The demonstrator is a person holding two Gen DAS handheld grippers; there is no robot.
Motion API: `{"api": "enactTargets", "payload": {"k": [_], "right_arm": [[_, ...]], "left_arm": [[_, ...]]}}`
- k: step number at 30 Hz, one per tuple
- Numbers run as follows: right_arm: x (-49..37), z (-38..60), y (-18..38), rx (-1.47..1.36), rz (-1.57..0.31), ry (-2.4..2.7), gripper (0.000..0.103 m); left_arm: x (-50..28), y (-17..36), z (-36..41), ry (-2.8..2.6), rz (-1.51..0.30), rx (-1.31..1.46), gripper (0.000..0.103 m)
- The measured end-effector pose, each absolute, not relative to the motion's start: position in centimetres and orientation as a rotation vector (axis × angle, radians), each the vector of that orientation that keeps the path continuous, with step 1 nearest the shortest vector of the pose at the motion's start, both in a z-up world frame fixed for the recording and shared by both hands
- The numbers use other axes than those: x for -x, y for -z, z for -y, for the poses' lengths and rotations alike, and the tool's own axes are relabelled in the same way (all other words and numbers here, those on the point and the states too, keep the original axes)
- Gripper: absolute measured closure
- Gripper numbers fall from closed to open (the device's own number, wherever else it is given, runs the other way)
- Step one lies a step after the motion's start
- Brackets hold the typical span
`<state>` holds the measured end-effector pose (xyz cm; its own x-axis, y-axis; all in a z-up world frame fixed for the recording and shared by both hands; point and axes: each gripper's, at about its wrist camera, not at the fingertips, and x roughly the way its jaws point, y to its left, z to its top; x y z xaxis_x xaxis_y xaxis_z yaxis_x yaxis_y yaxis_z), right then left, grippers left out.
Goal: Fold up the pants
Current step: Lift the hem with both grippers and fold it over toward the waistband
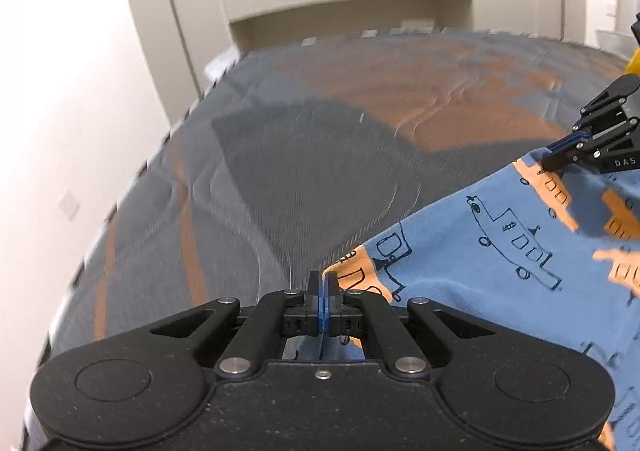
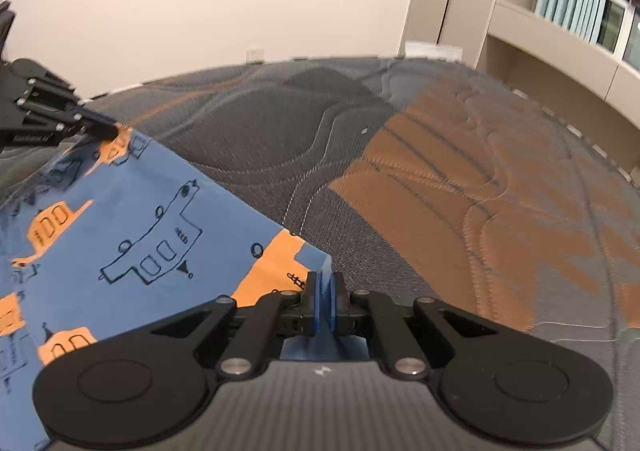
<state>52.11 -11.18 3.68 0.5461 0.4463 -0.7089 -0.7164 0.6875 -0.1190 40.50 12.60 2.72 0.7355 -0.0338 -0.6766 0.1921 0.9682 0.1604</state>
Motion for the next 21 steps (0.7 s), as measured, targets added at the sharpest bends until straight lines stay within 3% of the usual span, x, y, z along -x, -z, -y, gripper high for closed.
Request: {"api": "enactTargets", "payload": {"k": [4, 6, 7, 8, 10, 13, 14, 15, 16, 17, 18, 21], "right_arm": [[-53.2, 10.7, -1.8, 0.414, -0.739, -0.726, 0.088], [-53.3, 12.0, -2.1, 0.352, -0.737, -0.750, 0.067], [-53.4, 12.6, -2.3, 0.325, -0.740, -0.759, 0.047], [-53.5, 13.2, -2.5, 0.305, -0.742, -0.762, 0.039], [-53.9, 13.9, -2.8, 0.288, -0.742, -0.762, 0.039], [-54.7, 14.3, -2.7, 0.244, -0.757, -0.753, 0.040], [-55.0, 14.3, -2.3, 0.231, -0.772, -0.750, 0.044], [-55.1, 14.2, -1.9, 0.224, -0.787, -0.745, 0.051], [-55.1, 14.0, -1.5, 0.222, -0.799, -0.741, 0.067], [-54.7, 13.8, -1.3, 0.223, -0.786, -0.747, 0.088], [-54.2, 13.6, -1.5, 0.225, -0.772, -0.753, 0.096], [-52.1, 13.2, -2.3, 0.280, -0.713, -0.734, 0.097]], "left_arm": [[-41.1, -1.4, -13.0, 0.148, -0.767, -0.210, 0.103], [-41.1, -1.3, -13.5, 0.166, -0.769, -0.188, 0.099], [-41.2, -1.4, -13.9, 0.177, -0.771, -0.169, 0.087], [-41.2, -1.5, -14.2, 0.185, -0.770, -0.147, 0.080], [-41.4, -1.4, -15.0, 0.192, -0.779, -0.111, 0.073], [-41.6, -1.0, -15.3, 0.203, -0.801, -0.119, 0.071], [-41.7, -0.8, -15.3, 0.205, -0.807, -0.114, 0.071], [-41.8, -0.8, -15.4, 0.207, -0.813, -0.104, 0.074], [-41.8, -1.0, -15.5, 0.217, -0.818, -0.093, 0.095], [-41.8, -1.2, -15.3, 0.227, -0.822, -0.090, 0.101], [-41.7, -1.5, -15.1, 0.223, -0.814, -0.100, 0.101], [-40.3, -2.5, -14.0, 0.210, -0.754, -0.158, 0.102]]}}
